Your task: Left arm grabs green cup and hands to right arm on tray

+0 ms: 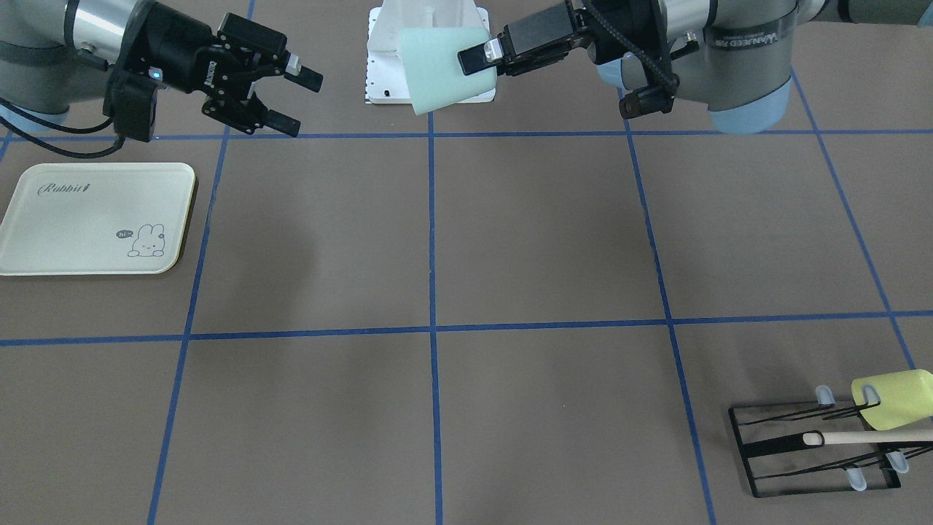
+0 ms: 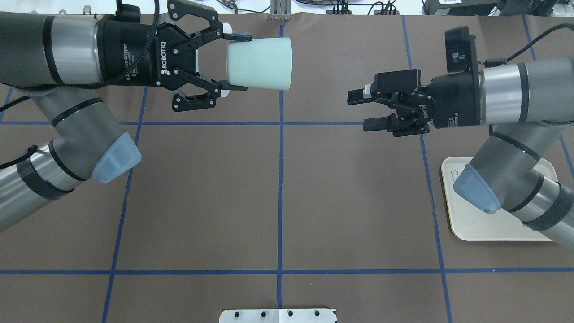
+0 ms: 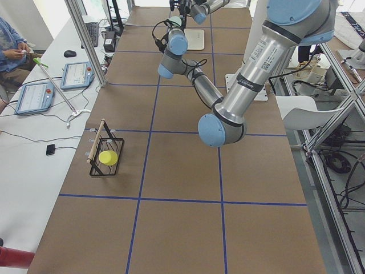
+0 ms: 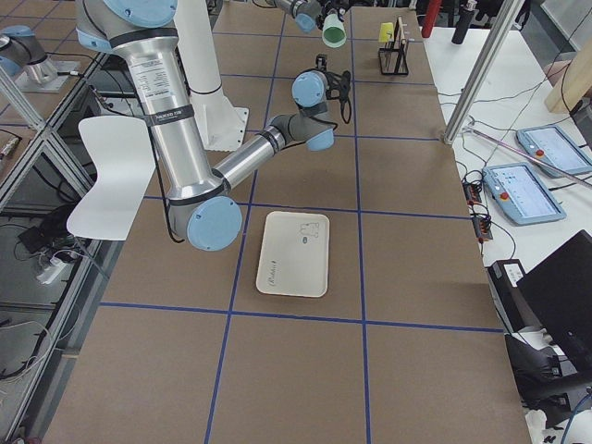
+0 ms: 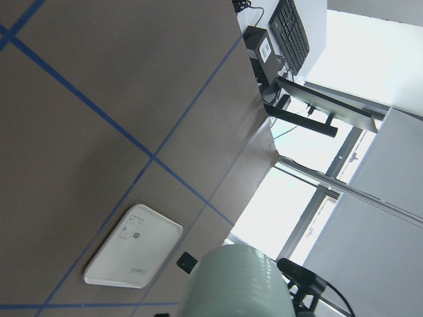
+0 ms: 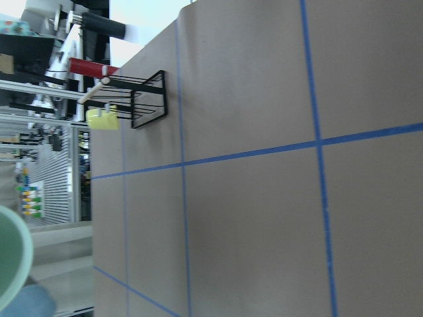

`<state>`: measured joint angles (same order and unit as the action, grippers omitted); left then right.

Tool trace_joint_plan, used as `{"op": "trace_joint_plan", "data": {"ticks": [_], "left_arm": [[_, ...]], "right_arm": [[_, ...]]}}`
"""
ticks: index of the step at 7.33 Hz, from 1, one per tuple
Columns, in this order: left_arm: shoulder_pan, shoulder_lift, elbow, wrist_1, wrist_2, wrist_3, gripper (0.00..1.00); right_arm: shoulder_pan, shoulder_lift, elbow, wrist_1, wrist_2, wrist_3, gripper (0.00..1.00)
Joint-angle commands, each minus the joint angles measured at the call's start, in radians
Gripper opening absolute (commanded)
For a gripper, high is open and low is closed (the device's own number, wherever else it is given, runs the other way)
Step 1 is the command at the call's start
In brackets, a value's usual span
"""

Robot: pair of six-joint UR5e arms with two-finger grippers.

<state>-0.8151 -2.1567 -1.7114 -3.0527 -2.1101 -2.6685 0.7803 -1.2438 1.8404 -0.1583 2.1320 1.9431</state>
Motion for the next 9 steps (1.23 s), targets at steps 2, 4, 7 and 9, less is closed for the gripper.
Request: {"op": "trace_joint_plan", "data": {"ticks": [2,4,7,9], "left_arm": [[0.028,0.004,0.003,-0.093,0.039,-0.111,0.00],[0.037,0.000,-0.005,-0.107,0.039,-0.160,0.00],[0.083,-0.002,-0.025,-0.107,0.041,-0.194,0.00],[0.109,-0.008,-0.033,-0.103,0.047,-0.208,0.00]], "right_arm": [[-0.133,0.012,-0.001,0.207,-0.195,0.171,0.99],[-0.139,0.024,-0.001,0.218,-0.234,0.192,0.99],[-0.139,0.038,-0.013,0.218,-0.250,0.192,0.99],[-0.141,0.049,-0.015,0.220,-0.256,0.194,0.95]]}}
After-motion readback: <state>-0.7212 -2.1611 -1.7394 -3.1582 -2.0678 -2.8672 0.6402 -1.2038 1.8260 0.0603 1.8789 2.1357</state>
